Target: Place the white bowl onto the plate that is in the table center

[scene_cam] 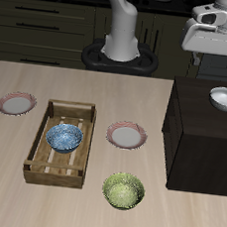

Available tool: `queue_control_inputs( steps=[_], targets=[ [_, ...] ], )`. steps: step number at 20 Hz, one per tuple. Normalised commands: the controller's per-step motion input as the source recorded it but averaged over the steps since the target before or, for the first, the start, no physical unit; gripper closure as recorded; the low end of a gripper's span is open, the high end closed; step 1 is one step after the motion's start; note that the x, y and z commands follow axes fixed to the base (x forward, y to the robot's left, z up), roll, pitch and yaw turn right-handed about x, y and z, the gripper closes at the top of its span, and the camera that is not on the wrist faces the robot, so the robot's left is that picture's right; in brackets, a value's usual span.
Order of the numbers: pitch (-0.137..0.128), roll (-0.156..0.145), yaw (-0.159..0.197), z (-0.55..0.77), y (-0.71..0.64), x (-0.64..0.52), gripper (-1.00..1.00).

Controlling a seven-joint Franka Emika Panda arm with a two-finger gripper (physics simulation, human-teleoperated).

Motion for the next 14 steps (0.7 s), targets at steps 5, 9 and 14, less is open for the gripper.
queue_control_inputs(
  steps=[5,9,14],
  targets=[
    [-0.022,-0.012,-0.006,0.06,0.11,0.10,-1.00],
    [-0.003,-0.037,-0.027,0.06,-0.03,0.24,-1.00],
    [-0.003,-0.026,-0.007,-0.02,-0.01,0.16,-1.00]
  ],
)
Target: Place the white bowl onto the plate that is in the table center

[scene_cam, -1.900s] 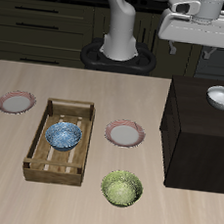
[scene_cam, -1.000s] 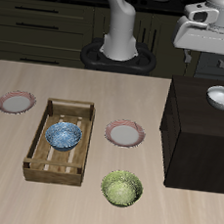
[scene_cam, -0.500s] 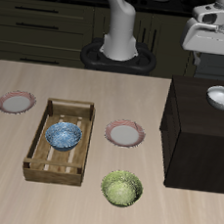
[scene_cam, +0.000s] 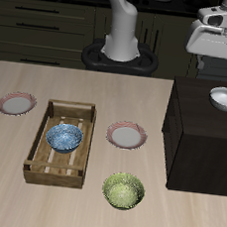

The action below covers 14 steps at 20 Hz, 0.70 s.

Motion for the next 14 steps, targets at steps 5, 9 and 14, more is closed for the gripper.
queue_control_inputs(
  steps=[5,9,14],
  targets=[
    [-0.003,-0.016,-0.003,-0.01,-0.04,0.08,-1.00],
    [0.001,-0.034,-0.015,0.01,-0.12,0.13,-1.00],
    [0.014,0.004,0.000,-0.09,-0.03,-0.02,-1.00]
  ],
)
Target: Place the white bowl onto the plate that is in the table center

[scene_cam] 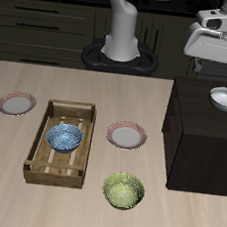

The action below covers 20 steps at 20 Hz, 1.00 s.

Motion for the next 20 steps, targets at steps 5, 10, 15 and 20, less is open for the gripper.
queue_control_inputs(
  steps=[5,10,15,20],
  targets=[
    [0.023,-0.007,0.000,-0.19,-0.03,0.00,-1.00],
    [0.016,0.003,0.014,-0.20,-0.03,-0.02,-1.00],
    [0.017,0.038,0.007,-0.24,0.03,-0.17,-1.00],
    [0.012,0.015,-0.002,-0.17,0.01,-0.10,-1.00]
  ],
)
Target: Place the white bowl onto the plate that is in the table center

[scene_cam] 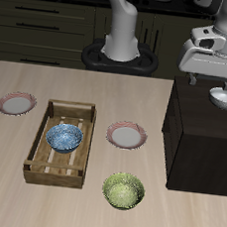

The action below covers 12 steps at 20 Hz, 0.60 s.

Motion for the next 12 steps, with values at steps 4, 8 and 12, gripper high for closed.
queue_control_inputs(
  steps=[4,8,12],
  targets=[
    [0.004,0.021,0.005,-0.08,0.04,-0.05,-1.00],
    [0.002,-0.005,-0.005,-0.08,-0.08,0.02,-1.00],
    [0.016,-0.012,-0.007,-0.18,-0.06,0.08,-1.00]
  ],
)
